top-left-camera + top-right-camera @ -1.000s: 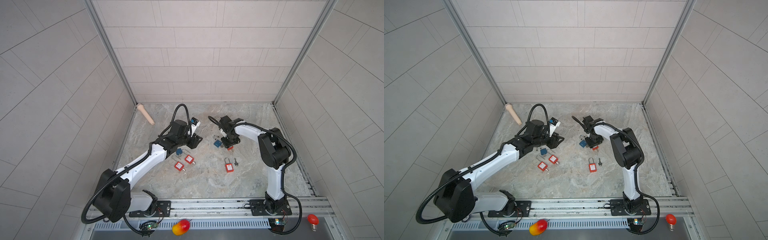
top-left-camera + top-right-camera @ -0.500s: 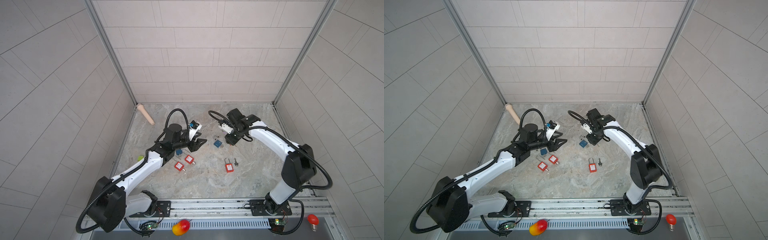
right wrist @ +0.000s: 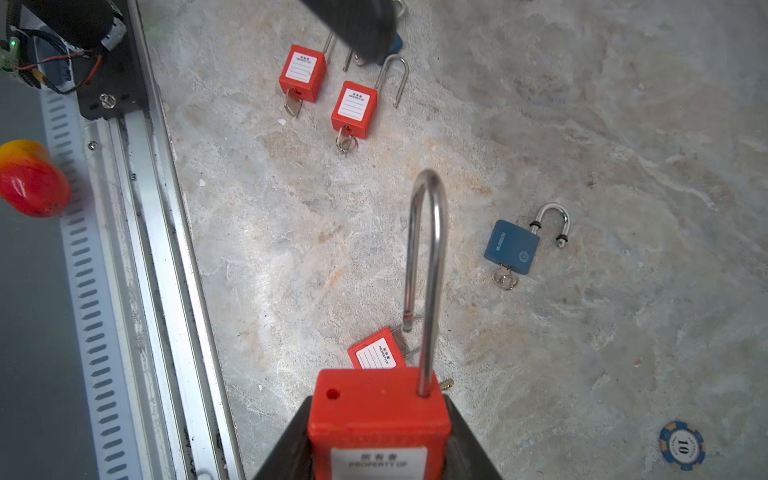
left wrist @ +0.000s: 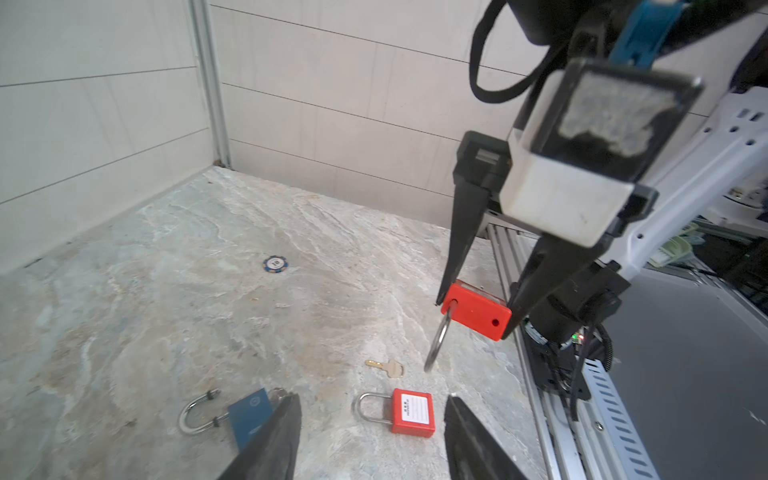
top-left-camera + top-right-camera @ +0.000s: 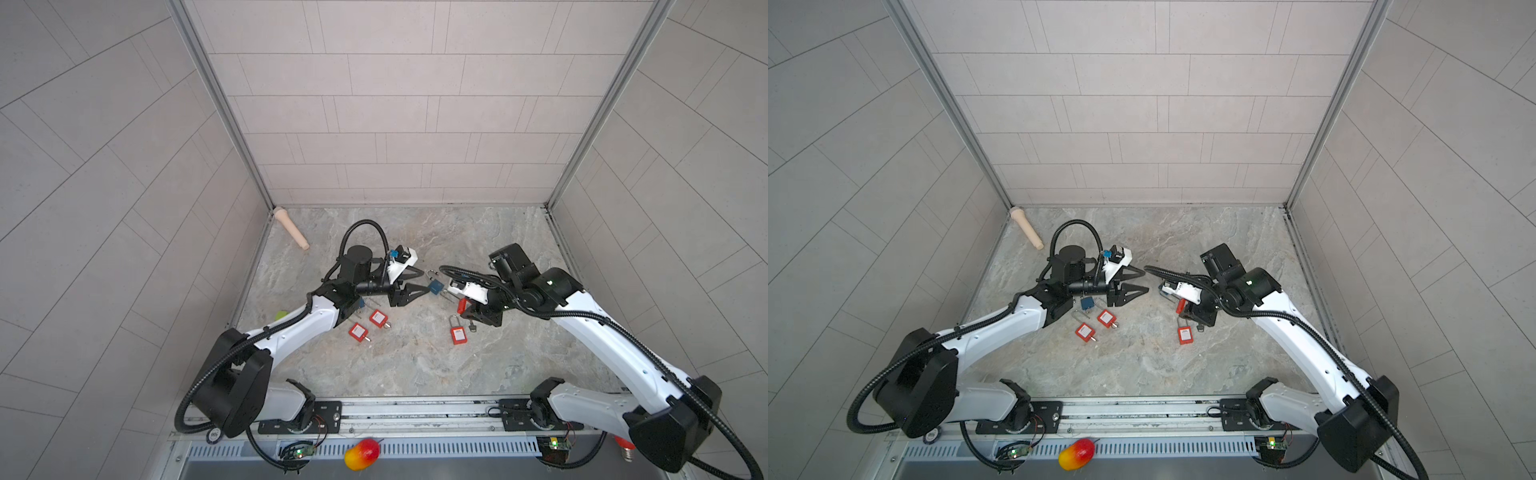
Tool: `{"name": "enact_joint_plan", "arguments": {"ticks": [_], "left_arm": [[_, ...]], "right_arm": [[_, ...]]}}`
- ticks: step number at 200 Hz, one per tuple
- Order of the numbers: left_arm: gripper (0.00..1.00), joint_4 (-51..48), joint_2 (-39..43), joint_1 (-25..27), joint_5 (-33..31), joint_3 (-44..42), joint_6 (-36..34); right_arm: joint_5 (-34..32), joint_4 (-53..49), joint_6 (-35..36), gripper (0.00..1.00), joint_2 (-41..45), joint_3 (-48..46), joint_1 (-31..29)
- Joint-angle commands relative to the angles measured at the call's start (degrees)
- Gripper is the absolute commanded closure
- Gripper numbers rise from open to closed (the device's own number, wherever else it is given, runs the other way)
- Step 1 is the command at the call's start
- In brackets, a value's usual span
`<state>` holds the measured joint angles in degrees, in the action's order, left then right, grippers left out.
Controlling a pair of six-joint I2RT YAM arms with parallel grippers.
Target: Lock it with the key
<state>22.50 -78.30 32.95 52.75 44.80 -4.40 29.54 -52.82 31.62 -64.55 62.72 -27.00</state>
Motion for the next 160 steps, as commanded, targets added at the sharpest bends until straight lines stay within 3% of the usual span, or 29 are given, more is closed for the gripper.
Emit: {"name": "enact_joint_plan", "arguments": {"ticks": [1,50,114,160], "left_arm": [[0.41,1.29,-0.63,1.39,4.44,2.14,-1.01],[0.48,1.27,-2.27,4.2,4.64,3.31,-1.57],[0.67,-1.46,-5.0,6.55,2.05,5.95,-3.95],[0.86,-1.89,-5.88,7.23,4.22,6.76,-4.16]], "right_arm": [[2.21,0.34,1.78,0.87,1.34,0.07,-0.48],[2.52,-1.85,2.0,0.87,0.85,0.83,-0.85],[3.6,-2.29,2.05,0.87,0.66,0.93,-1.24],[2.52,-2.29,2.32,0.88,1.09,1.14,-1.23]]}}
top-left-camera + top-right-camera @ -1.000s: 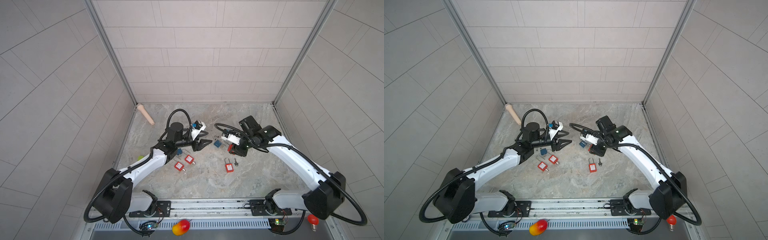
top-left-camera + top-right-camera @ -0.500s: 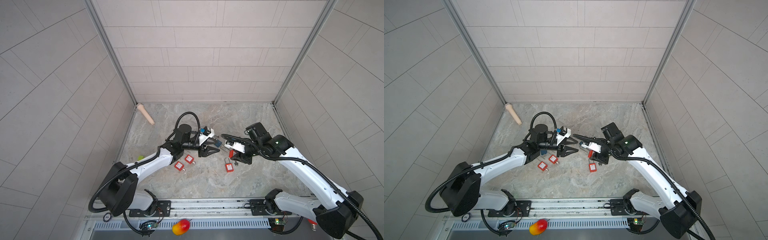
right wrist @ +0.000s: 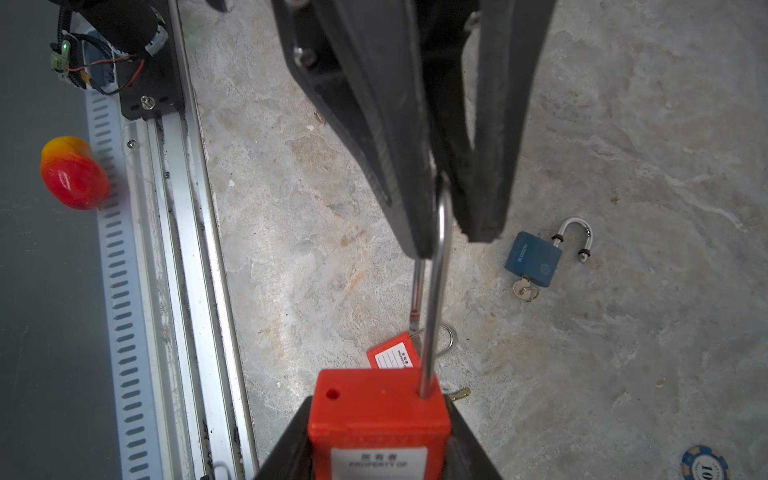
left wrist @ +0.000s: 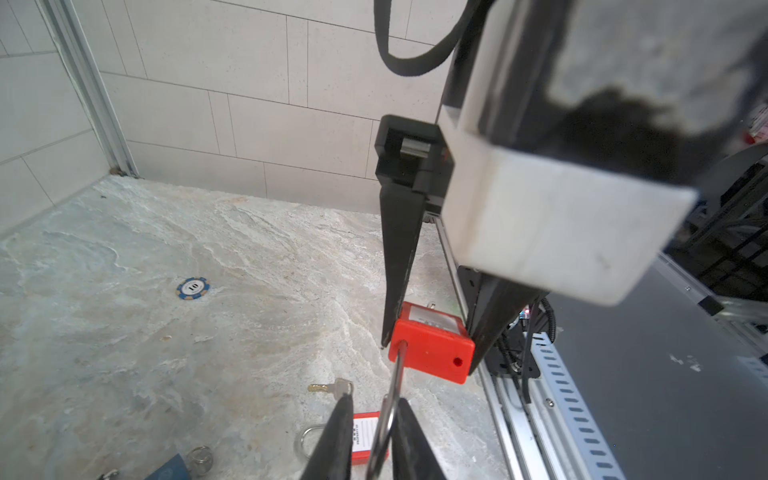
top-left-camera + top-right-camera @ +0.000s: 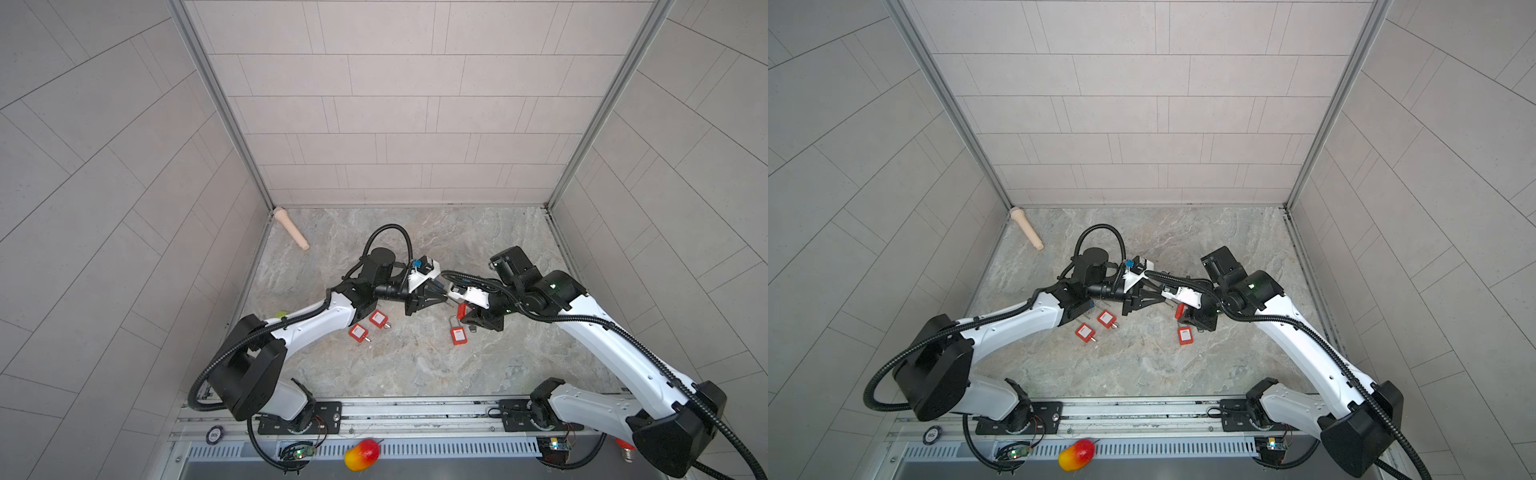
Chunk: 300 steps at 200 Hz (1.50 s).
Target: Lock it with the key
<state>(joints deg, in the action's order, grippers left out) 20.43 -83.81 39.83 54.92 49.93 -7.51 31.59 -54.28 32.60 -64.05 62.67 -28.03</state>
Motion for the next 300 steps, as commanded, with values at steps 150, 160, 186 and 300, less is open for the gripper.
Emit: {"name": "enact_joint_plan", "arguments": {"ticks": [150,160,186,300], "left_arm": [[1.0,18.6,-2.18,0.39,4.19,-1.03,13.04],[1.0,19.82,-2.33,0.41,4.27,-1.01,13.89],[1.0,20.79,-2.16,0.36,4.82,-0.96,14.48],[1.0,9.37,1.48,0.39,4.59,-0.02,6.37]], "right_arm": [[-4.93,-4.34,1.34,0.32,3.23,3.64,0.5],[-5.73,-6.03,1.42,0.32,3.62,3.86,0.89],[-10.5,-6.54,1.15,0.32,4.46,3.24,1.6],[-4.7,-8.21,7.3,0.53,-3.32,7.9,2.17]]}}
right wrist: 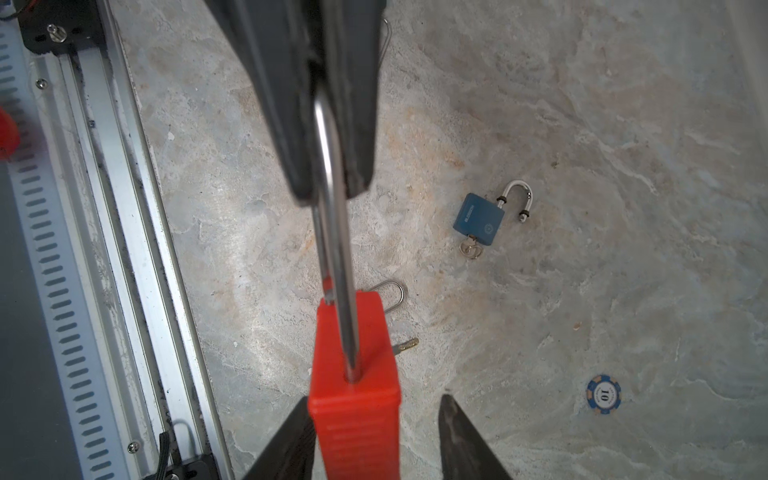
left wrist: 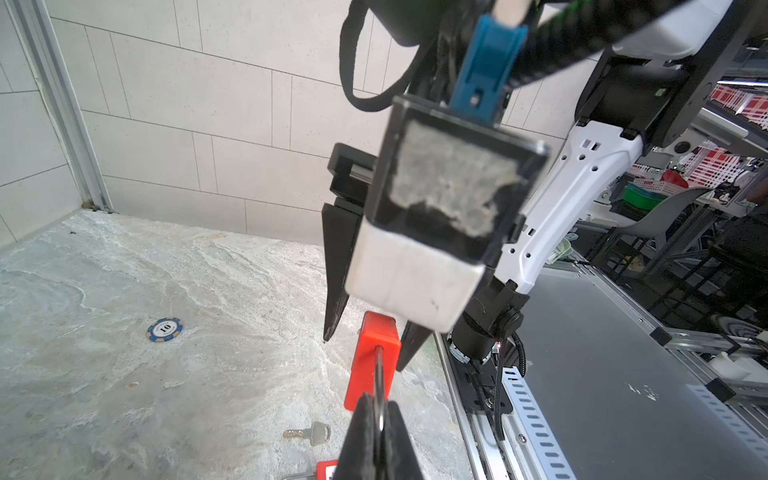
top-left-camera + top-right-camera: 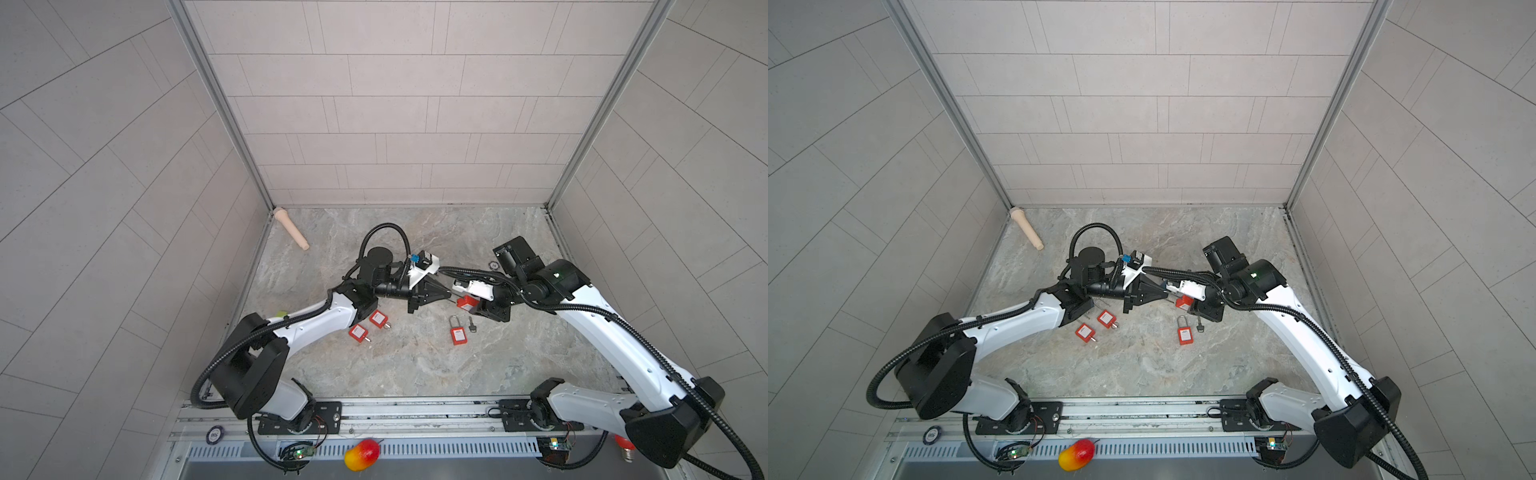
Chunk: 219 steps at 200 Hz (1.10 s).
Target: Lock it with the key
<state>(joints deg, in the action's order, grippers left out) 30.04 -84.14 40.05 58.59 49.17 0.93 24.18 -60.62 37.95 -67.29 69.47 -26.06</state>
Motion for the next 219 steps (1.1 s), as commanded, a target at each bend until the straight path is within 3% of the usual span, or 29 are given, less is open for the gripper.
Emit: {"name": "enact_joint_plan", "arguments": {"ticks": [1,118,141,178,219], "left_arm": [[1.0,-0.25,1.79,0.19,0.91,0.75,-2.07],[1.0,-3.16,2.08,0.19,1.0,1.84,-3.13],[1.0,-2.92,2.28,0.23,1.02,1.89,-3.04],[1.0,-2.63,2.74,0.46,1.61,1.81,-2.76],[1.0,-1.27,2.78,0.81,1.79,1.41,-2.08]], "right_arm": [[2.8,-1.87,1.95,0.54,-0.1,1.1,0.17],[3.96,-2.48,2.2,0.64,1.15,-0.21,0.14],[4.11,-2.14,2.26,0.64,1.07,-0.45,0.19],[3.84,-0.69,2.3,0.54,0.6,-1.42,0.16],[6.06,-0.1,2.3,0.55,-1.24,-0.84,0.2]]}}
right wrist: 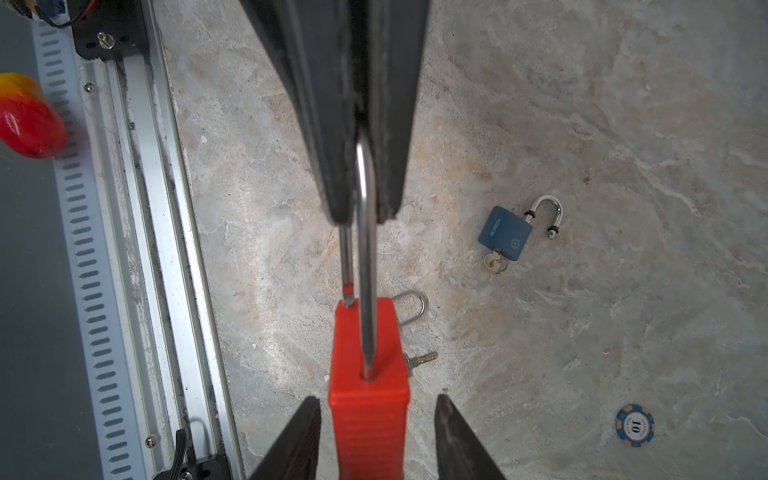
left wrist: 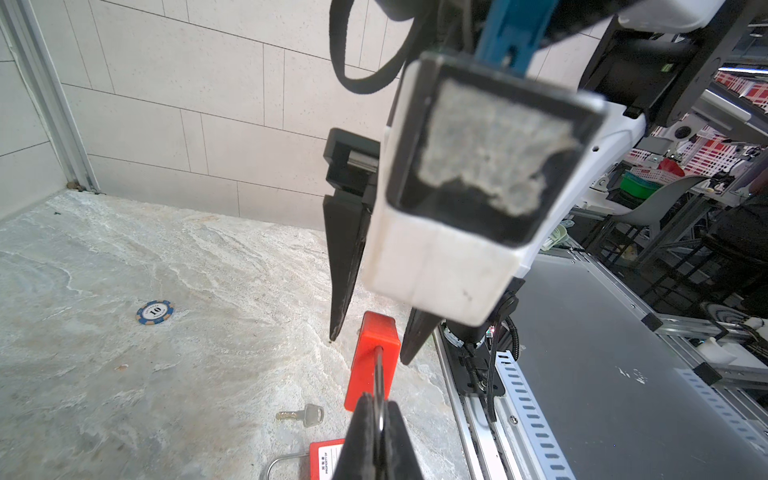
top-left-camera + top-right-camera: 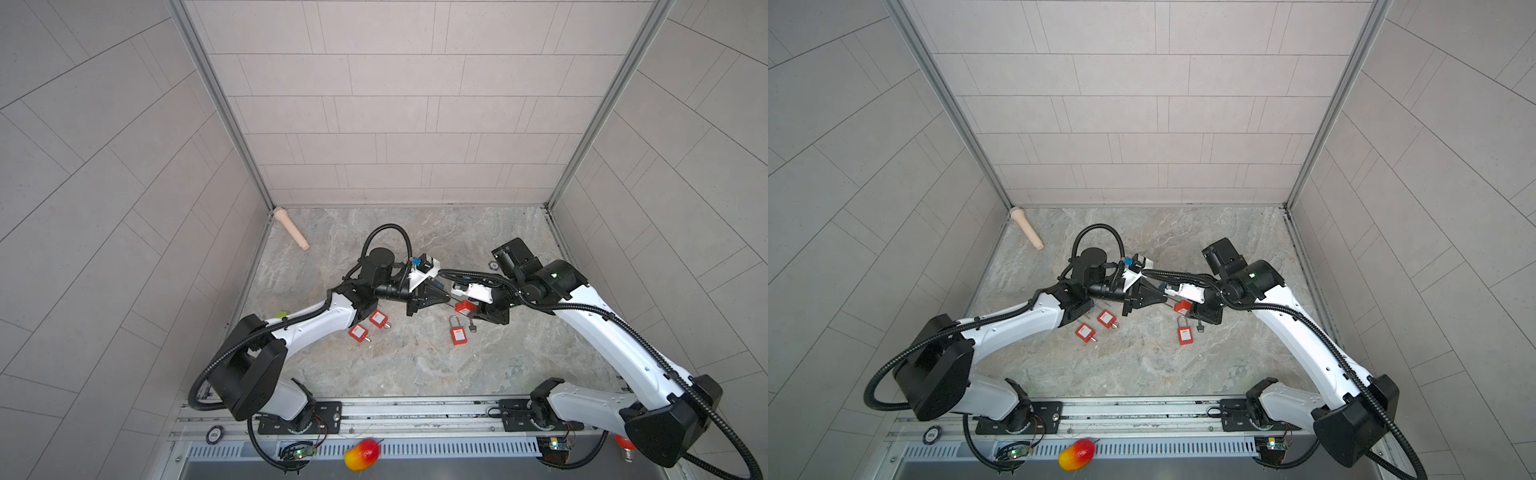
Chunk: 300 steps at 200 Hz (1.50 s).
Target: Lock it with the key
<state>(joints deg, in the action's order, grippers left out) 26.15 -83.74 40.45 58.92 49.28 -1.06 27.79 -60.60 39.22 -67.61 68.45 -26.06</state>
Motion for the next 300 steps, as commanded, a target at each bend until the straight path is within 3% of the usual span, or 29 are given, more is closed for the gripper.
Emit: {"name": "enact_joint_plan", "arguments": {"ticks": [1,111,172,238,276,300], "left_arm": [[1.0,2.65,2.37,0.42,1.47,1.28,-0.04],[1.0,6.34,2.46,0.46,1.21,-0.27,1.61],[1.0,8.47,1.19,1.2,0.96,-0.88,1.61],[1.0,10.5,0.29,2.26,1.78,-0.8,3.57],[1.0,19.03,-1.28,2.27,2.45,-2.32,9.96],[1.0,19.79,-2.34,2.27,3.12,-2.08,10.69]], "right_arm": [[2.54,-0.13,1.03,0.55,-0.97,0.24,0.21],[9.09,-1.38,0.51,0.81,0.13,2.66,0.17],[15.26,-1.69,-0.22,0.86,-1.69,5.27,0.14],[13.75,-3.64,2.64,0.88,-5.38,9.89,0.14],[6.79,-3.63,4.91,0.92,-6.52,12.36,0.05],[6.5,-4.22,5.82,0.92,-6.99,13.47,0.09]]}}
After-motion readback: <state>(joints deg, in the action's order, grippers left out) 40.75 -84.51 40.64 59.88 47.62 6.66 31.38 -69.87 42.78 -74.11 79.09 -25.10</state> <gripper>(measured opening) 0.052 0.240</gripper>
